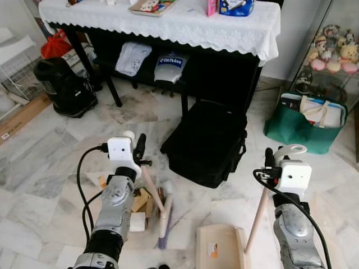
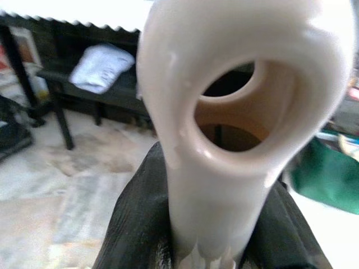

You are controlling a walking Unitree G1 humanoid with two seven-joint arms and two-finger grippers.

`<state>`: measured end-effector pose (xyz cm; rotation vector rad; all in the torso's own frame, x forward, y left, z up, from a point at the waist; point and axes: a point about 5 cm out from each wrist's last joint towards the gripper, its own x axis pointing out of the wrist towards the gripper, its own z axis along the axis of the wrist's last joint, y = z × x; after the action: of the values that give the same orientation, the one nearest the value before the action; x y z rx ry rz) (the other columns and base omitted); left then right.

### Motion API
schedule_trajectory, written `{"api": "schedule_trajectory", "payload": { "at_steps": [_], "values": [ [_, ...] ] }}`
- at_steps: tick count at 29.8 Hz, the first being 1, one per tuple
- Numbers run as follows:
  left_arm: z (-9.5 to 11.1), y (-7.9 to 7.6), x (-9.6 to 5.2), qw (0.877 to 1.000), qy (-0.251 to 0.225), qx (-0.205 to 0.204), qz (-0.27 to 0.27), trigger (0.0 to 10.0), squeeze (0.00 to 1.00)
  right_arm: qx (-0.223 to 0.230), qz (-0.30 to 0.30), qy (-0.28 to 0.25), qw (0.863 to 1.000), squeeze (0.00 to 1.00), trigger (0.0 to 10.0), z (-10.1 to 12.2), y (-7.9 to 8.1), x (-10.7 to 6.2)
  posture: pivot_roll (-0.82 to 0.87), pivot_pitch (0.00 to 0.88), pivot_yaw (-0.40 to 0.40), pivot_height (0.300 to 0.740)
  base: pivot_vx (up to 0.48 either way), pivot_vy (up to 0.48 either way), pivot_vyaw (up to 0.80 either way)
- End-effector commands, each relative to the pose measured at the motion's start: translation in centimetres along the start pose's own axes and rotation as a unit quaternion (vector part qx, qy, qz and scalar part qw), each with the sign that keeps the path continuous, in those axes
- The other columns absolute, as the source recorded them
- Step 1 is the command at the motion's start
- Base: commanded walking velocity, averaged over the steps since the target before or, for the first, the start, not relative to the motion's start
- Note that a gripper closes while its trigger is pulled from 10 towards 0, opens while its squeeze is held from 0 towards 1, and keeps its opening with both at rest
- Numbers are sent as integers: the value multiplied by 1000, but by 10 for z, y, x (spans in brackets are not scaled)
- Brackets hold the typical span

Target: Sweep floor

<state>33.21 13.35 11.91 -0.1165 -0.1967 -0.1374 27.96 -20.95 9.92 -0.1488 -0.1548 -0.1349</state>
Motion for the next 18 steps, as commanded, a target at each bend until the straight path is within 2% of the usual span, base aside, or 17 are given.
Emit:
{"api": "schedule_trajectory", "payload": {
  "at_steps": [1,8,12,16,18],
  "values": [
    [0,0,-2,1000,2,-3,-7,10000,0,-1,0,0,1000,0,10000,2,-1,-2,-138,208,110,740,0,0,0],
    [6,5,-3,1000,-4,10,-21,10000,0,3,2,4,1000,0,10000,4,2,3,-122,191,110,740,0,0,0],
    [28,15,1,998,-43,34,-4,10000,0,8,3,1,1000,0,10000,6,5,6,-117,183,117,740,0,0,0],
    [66,19,5,994,-102,51,3,10000,0,14,0,1,1000,0,10000,5,8,5,-102,178,130,740,0,0,0],
    [73,20,5,992,-112,53,4,10000,0,16,0,2,1000,0,10000,4,9,5,-100,178,132,740,0,0,0]
  ]
}}
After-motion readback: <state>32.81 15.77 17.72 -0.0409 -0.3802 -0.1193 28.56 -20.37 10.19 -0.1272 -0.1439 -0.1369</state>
